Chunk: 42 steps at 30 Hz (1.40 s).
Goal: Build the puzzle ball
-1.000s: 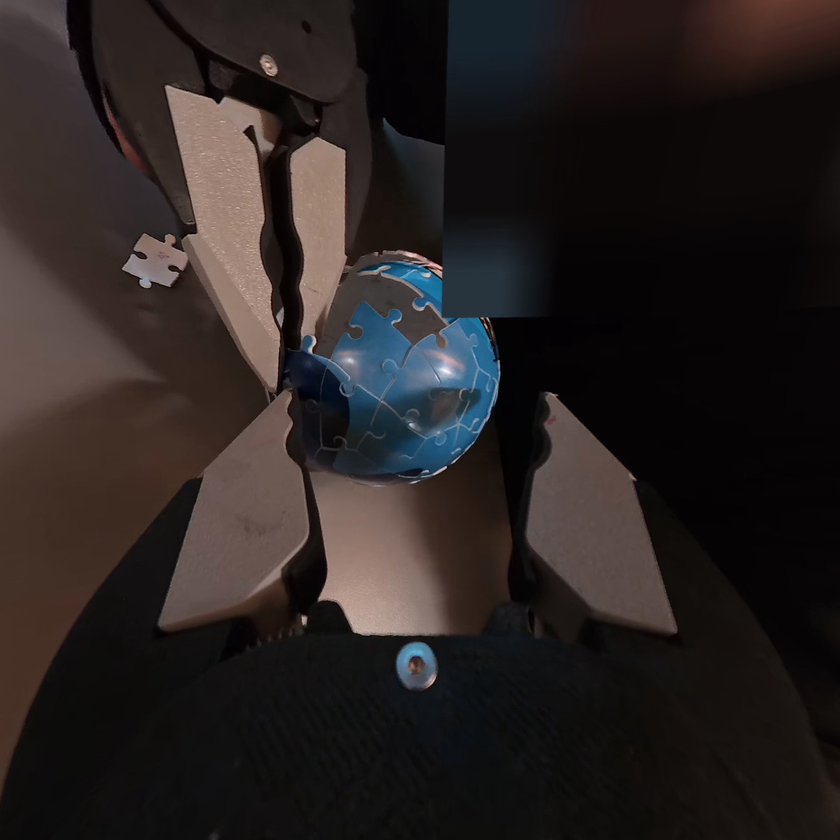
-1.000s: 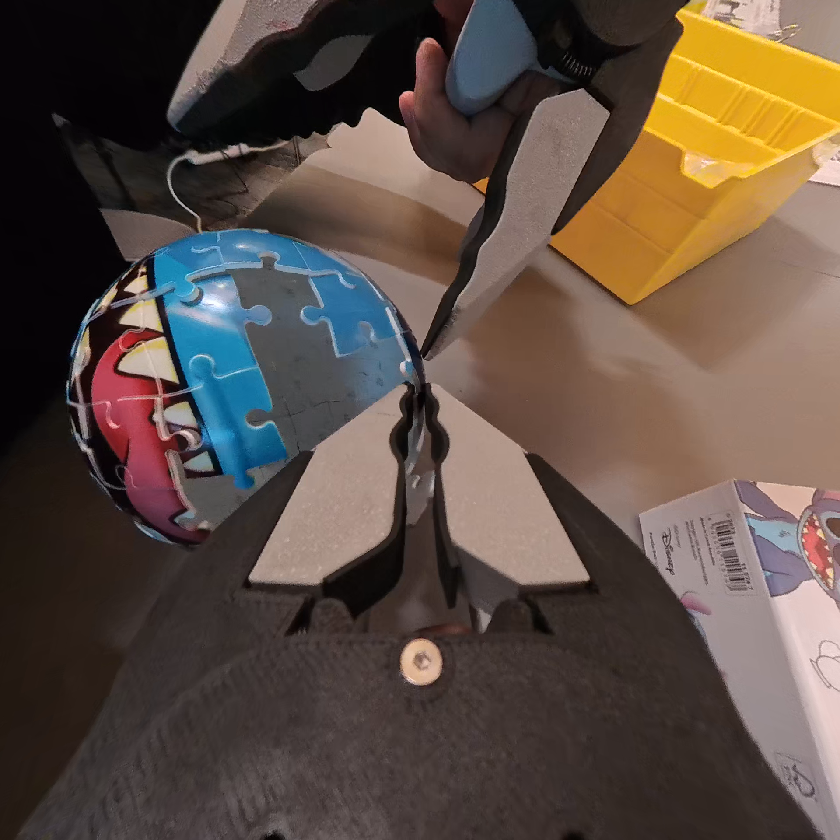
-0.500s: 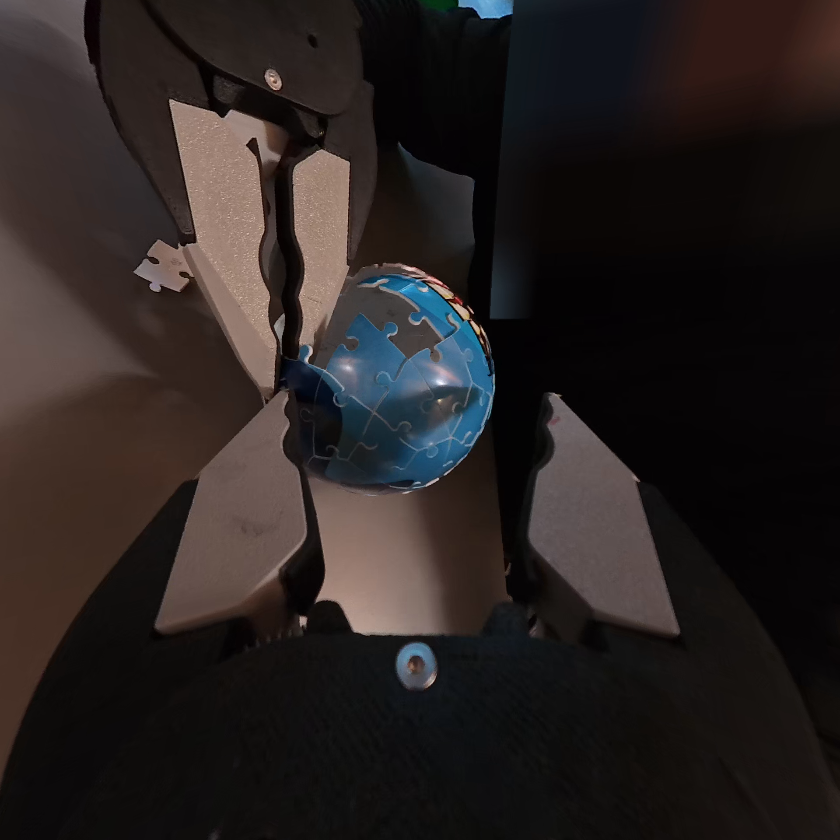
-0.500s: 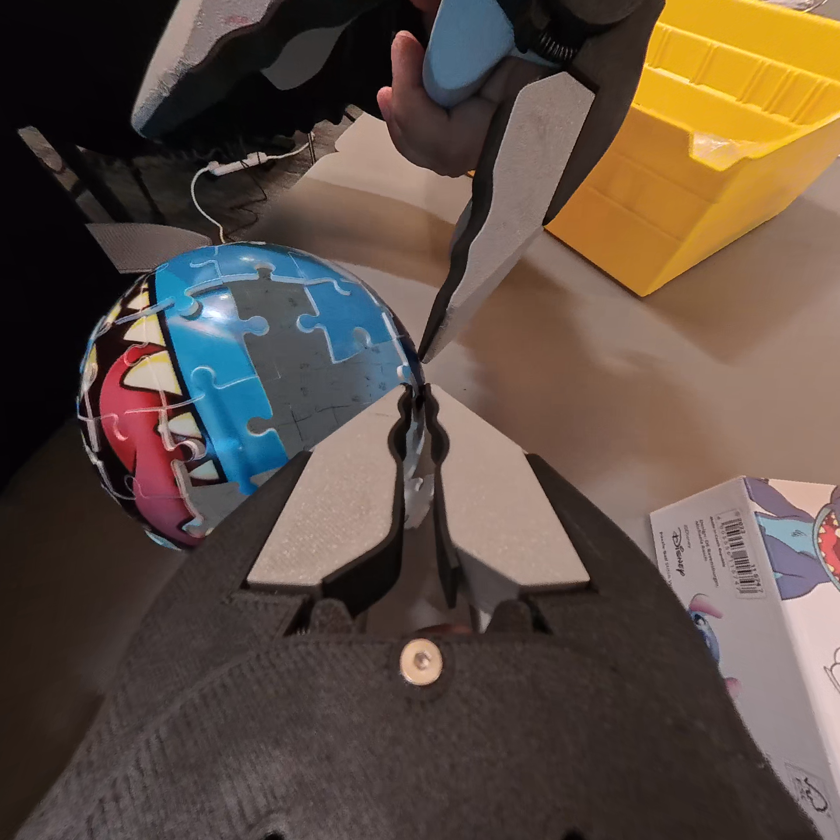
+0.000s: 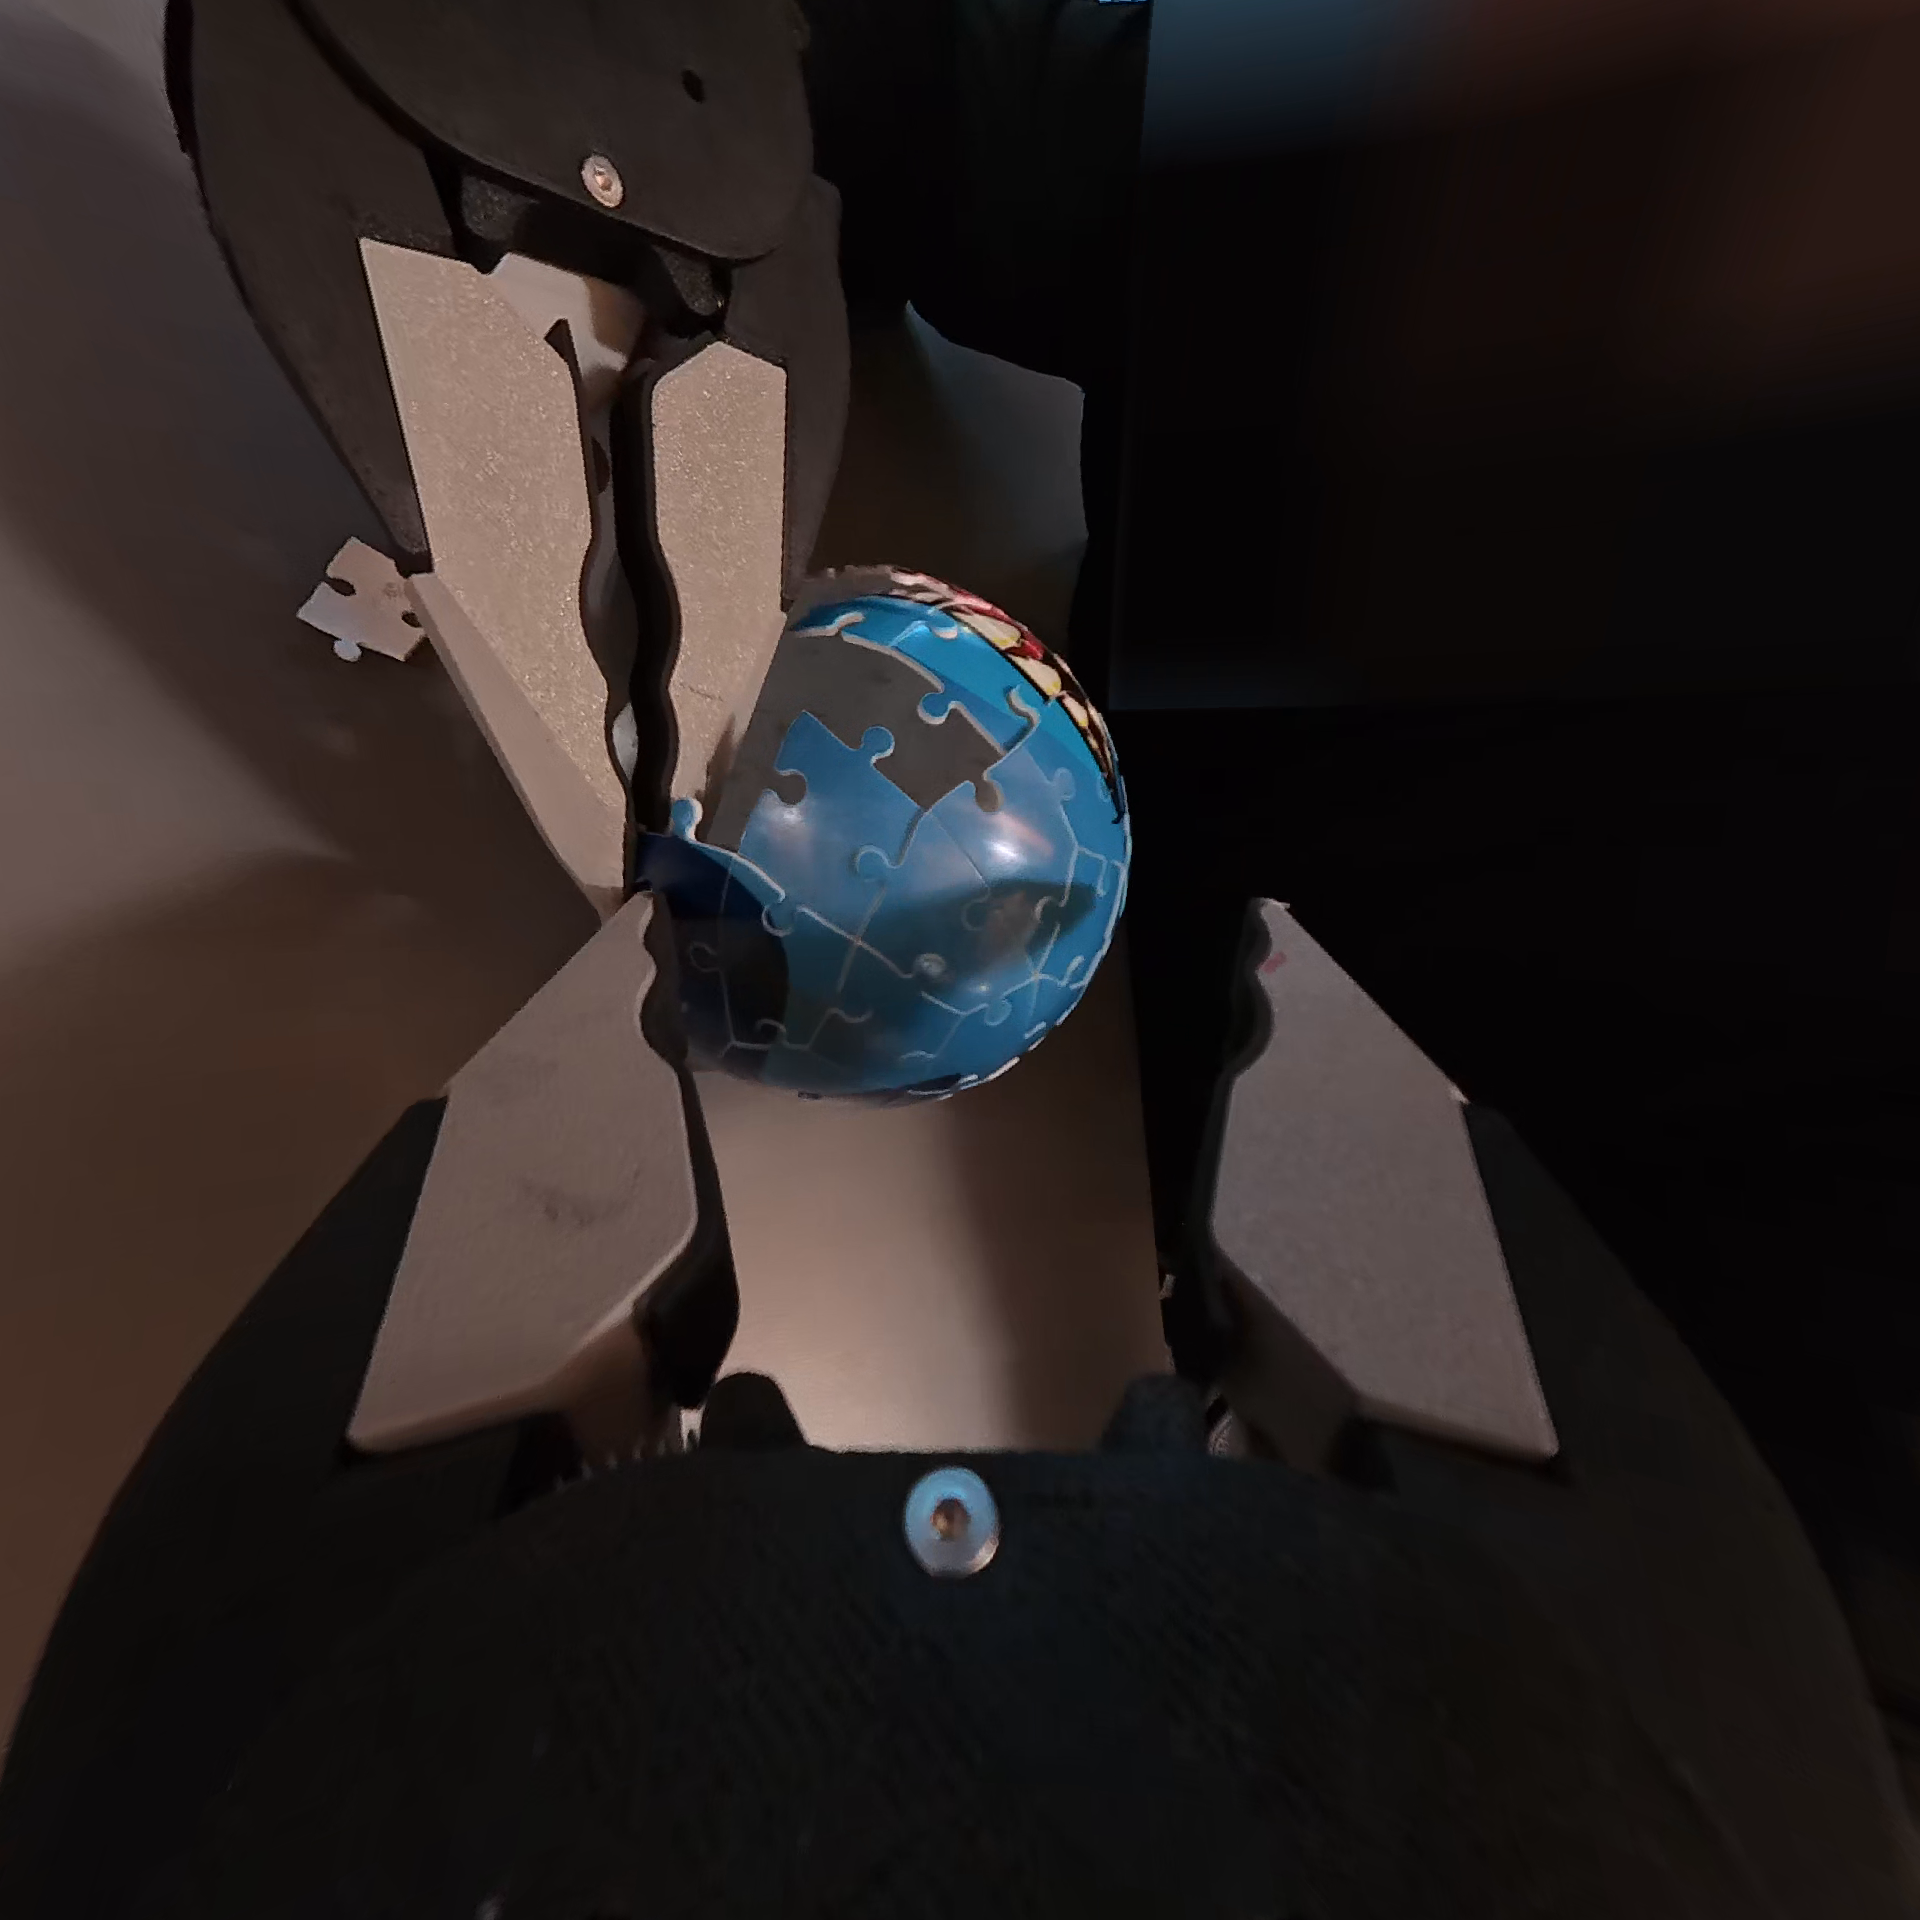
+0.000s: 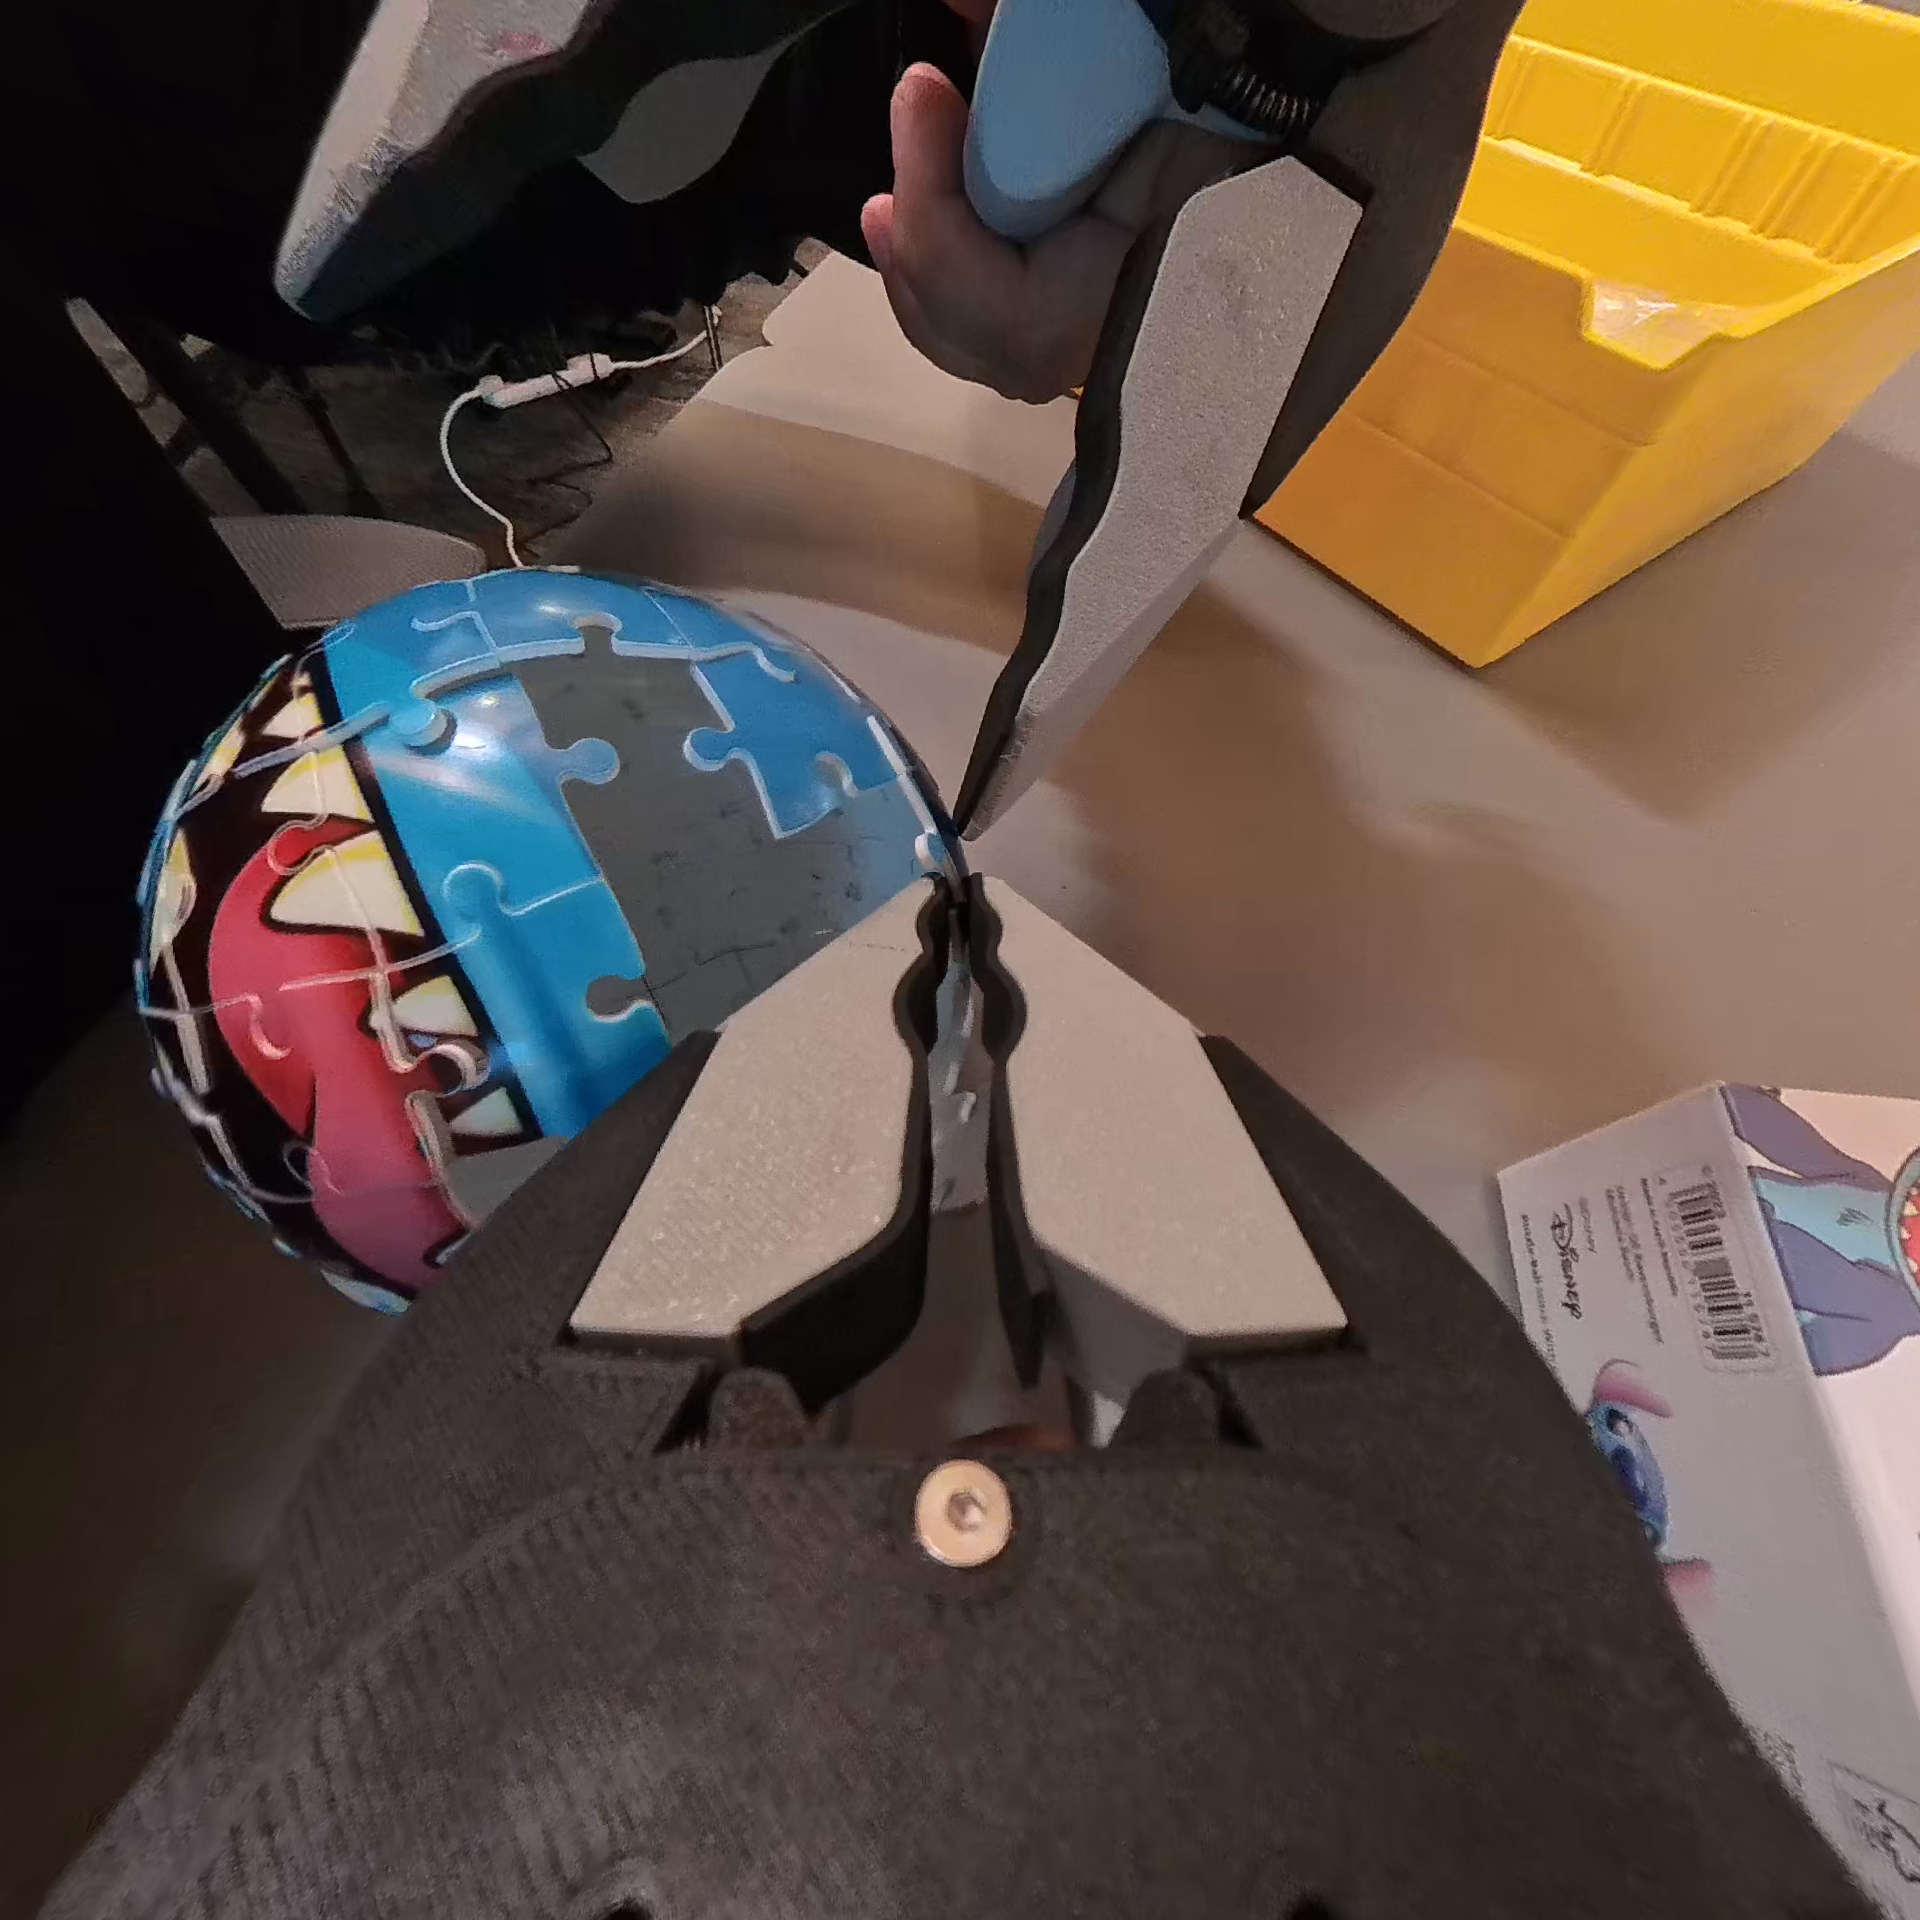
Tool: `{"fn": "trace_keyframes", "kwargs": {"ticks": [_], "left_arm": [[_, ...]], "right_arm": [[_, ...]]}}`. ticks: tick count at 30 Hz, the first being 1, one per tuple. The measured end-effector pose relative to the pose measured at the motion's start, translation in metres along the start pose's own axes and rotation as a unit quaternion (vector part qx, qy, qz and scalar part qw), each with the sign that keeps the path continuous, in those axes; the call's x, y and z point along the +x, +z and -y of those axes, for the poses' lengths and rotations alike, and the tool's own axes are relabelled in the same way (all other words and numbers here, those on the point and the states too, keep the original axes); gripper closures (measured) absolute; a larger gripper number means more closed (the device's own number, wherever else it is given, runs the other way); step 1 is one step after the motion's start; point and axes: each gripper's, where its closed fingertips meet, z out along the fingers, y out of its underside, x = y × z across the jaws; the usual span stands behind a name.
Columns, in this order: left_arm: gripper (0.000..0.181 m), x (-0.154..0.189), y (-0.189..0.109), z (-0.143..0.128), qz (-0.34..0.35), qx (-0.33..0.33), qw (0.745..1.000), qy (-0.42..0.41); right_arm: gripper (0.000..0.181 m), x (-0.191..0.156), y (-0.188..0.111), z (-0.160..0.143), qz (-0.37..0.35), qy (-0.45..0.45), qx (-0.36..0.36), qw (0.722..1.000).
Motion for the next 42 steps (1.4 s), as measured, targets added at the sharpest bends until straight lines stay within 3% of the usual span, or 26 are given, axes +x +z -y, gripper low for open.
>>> {"fn": "trace_keyframes", "kwargs": {"ticks": [20, 36, 42], "left_arm": [[0.081, 0.005, 0.001, 0.001, -0.001, 0.004, 1.0, 0.0], [0.068, 0.003, 0.003, 0.002, 0.026, 0.014, 0.999, -0.013], [0.07, 0.004, 0.001, 0.001, 0.031, 0.032, 0.999, -0.021]], "right_arm": [[0.18, -0.006, -0.005, 0.011, -0.012, -0.02, 0.046, 0.999], [0.18, 0.002, -0.005, 0.007, -0.041, -0.016, 0.031, 0.999], [0.18, 0.001, -0.009, 0.01, -0.103, -0.087, 0.031, 0.99]]}}
